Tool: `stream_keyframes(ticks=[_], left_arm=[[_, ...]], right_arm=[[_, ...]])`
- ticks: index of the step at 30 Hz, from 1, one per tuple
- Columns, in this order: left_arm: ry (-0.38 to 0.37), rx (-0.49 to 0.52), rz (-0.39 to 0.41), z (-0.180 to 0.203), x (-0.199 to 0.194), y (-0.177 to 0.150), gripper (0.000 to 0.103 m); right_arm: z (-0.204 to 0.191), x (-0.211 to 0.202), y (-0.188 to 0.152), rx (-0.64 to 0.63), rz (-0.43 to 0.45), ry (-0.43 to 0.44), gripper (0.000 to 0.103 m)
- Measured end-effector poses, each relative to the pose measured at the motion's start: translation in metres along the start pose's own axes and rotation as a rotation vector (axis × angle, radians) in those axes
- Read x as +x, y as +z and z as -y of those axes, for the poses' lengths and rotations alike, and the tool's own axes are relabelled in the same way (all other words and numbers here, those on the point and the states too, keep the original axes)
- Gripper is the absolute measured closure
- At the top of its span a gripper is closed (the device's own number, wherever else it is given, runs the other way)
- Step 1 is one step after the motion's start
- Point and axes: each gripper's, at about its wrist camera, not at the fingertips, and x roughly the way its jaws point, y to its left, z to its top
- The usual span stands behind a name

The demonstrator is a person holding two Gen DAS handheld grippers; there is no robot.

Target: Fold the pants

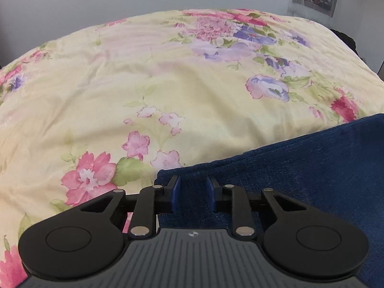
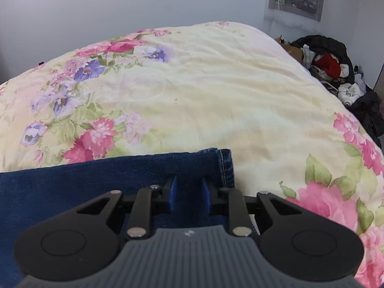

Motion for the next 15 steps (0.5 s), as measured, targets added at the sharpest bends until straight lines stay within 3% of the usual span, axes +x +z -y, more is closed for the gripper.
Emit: stream_keyframes(ticks=[4,8,15], left_arm=[[-0.022,-0.04,-0.001,-0.008,0.014,-0.003,0.076],[-0.001,-0.023,0.003,-0.006,-0.003,-0.001,0.077],[-0.033,0.137,-0.038,0.008,-0.068,-0.023,0.076]], right_arm=[[0.003,0.02,-0.011,0.016,-0.019,0.01,0.085],[-0.002,0.018,-0.009,0.007,-0.025,-0.006,0.085],[-0.008,-0.043,-0.023,-0.067,0.044,-0.008,0.084]])
